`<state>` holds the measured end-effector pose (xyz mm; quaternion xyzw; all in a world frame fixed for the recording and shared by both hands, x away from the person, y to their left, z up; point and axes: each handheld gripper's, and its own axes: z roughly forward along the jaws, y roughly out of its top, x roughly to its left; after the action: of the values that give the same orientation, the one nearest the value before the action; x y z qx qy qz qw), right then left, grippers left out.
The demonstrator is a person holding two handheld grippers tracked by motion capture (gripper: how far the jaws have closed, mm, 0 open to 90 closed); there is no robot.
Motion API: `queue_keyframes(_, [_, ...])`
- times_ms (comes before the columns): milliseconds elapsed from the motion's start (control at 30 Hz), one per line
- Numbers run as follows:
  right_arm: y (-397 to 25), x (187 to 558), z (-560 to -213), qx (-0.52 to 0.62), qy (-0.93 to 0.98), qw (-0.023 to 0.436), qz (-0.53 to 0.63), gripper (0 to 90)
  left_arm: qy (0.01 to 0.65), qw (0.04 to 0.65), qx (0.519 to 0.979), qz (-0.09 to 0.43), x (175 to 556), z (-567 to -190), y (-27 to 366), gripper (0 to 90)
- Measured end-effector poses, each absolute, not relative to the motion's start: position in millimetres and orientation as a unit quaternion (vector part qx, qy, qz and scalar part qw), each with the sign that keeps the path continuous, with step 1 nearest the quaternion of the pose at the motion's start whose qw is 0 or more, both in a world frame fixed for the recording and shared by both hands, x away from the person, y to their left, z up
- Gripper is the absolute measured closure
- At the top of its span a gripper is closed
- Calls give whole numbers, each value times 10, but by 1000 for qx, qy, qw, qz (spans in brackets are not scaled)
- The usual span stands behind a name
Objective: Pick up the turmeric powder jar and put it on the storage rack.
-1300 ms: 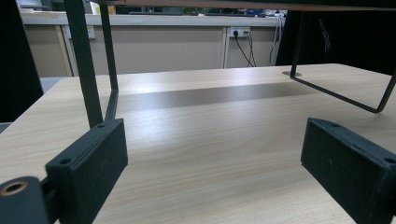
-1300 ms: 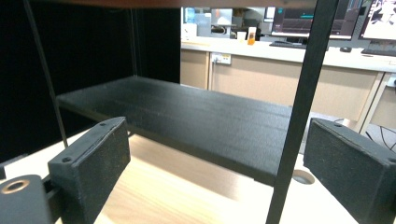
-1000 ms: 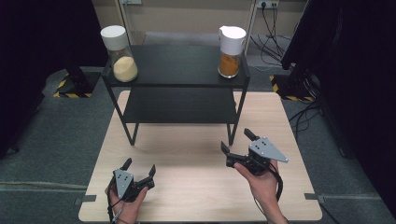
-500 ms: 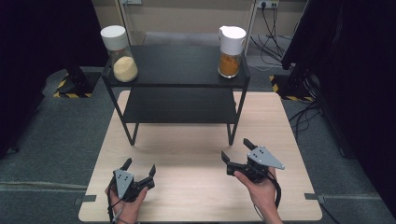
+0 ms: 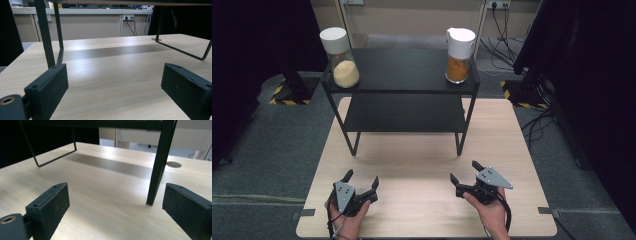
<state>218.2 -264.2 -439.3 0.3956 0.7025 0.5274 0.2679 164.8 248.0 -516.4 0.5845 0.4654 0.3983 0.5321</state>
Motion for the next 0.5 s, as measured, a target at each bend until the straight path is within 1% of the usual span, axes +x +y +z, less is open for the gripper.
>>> queue_keyframes(500, [-2667, 2144, -4751, 411, 708, 255, 514, 74, 465, 532, 584, 399, 1645, -5167, 2480, 68])
